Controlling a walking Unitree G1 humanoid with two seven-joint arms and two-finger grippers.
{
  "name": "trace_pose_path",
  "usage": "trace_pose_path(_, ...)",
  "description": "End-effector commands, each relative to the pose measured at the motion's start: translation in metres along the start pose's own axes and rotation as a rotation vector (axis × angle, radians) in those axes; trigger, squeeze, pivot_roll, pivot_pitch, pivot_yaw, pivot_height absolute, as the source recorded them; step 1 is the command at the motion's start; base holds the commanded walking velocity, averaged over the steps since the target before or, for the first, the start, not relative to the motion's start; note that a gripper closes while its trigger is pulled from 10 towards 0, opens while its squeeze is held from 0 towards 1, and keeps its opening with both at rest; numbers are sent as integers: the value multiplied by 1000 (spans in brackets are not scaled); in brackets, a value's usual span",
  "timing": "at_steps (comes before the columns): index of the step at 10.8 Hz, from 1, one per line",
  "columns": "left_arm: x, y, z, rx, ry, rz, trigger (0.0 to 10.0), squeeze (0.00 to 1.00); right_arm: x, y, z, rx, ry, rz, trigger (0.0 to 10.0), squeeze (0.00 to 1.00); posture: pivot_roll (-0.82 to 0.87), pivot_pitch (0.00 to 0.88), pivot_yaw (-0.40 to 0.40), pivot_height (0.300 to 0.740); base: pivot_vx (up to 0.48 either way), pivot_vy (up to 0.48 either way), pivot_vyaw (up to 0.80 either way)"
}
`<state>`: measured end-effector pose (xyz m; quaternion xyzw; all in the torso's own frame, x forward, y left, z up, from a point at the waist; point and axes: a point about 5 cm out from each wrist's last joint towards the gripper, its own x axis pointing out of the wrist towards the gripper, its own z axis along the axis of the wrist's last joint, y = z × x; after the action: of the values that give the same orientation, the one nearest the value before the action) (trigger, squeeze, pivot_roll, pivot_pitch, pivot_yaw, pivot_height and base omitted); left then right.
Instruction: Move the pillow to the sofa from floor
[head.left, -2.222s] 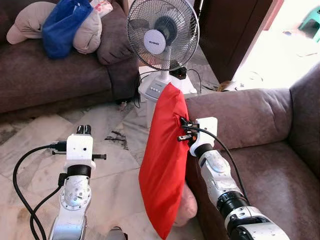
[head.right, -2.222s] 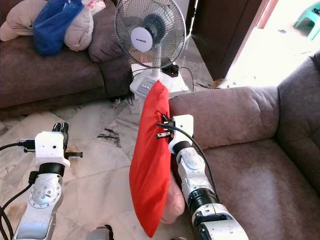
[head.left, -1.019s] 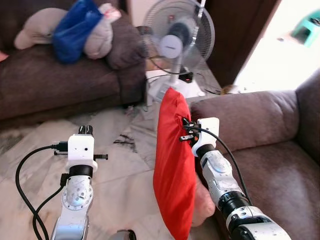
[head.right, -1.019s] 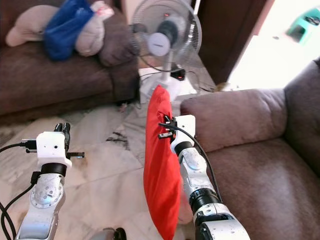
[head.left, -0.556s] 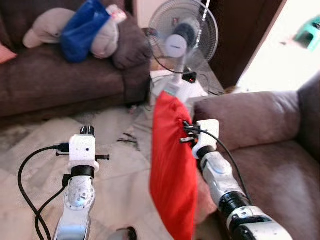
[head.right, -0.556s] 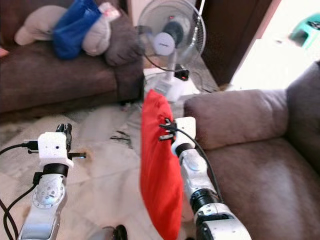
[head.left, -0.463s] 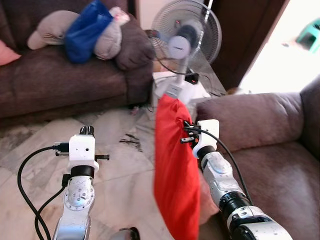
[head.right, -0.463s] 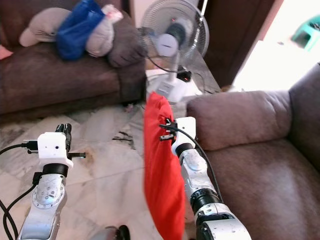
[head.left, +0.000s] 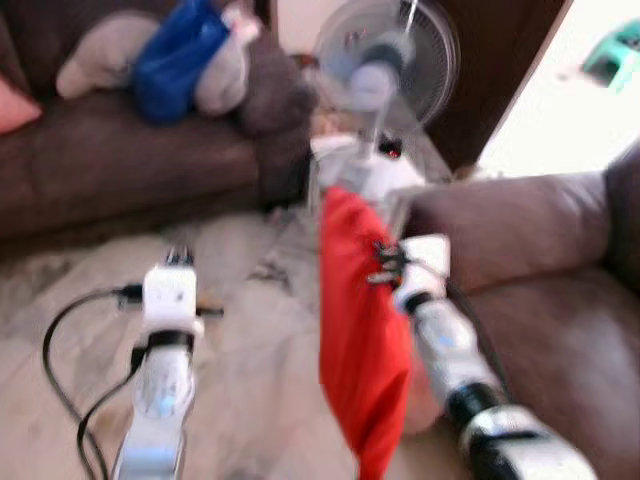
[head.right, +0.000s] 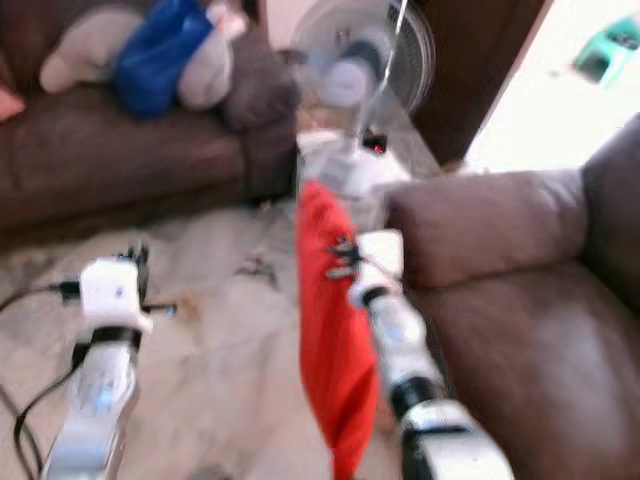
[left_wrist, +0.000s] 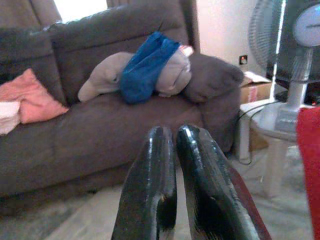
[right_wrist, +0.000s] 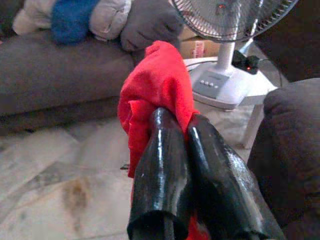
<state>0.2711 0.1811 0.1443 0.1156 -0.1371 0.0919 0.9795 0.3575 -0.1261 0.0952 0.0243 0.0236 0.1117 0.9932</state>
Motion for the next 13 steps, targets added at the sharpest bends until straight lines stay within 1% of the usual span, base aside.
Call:
trace_pose_path(1,-5,5,-7,18,31,11,10000,0,11,13,28,-5,-116,41,10000,0,200,147,-74,740,0,0,-425)
trace_pose_path(2,-5,4,-6,18,31,12,10000,0,12,13,28,12,-113,47,10000,0,198,148,-75,740,0,0,-750)
trace_pose_path(3,-5,4,-6,21,31,14,10000,0,12,12,29,-3,-117,49,10000,0,197,150,-77,740,0,0,-750)
trace_pose_path(9,-2,4,-4,20,21,4,10000,0,12,7,25,-3,-82,8,10000,0,198,149,-73,740,0,0,-750)
trace_pose_path(13,-1,4,-3,20,18,-1,10000,0,12,5,25,3,-81,-5,10000,0,199,148,-69,740,0,0,-752)
